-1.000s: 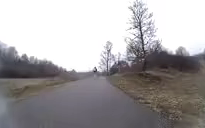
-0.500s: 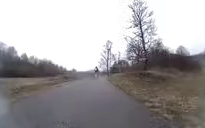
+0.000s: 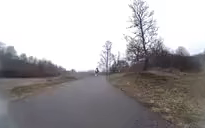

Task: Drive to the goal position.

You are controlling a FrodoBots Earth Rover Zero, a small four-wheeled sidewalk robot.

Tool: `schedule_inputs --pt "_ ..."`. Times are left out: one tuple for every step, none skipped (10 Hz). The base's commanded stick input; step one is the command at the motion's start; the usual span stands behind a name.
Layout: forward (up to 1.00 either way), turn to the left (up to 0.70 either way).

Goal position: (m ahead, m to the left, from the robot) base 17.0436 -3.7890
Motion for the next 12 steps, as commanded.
schedule_inputs --pt "0.7 0.0" --pt "0.7 0.0" --pt "0.7 0.0" --pt "0.7 0.0" --pt "0.7 0.0" --pt "0.7 0.0" --pt "0.7 0.0" --pt "0.7 0.0" --pt "0.7 0.0" --pt "0.7 0.0" --pt "0.7 0.0" --pt "0.7 0.0"
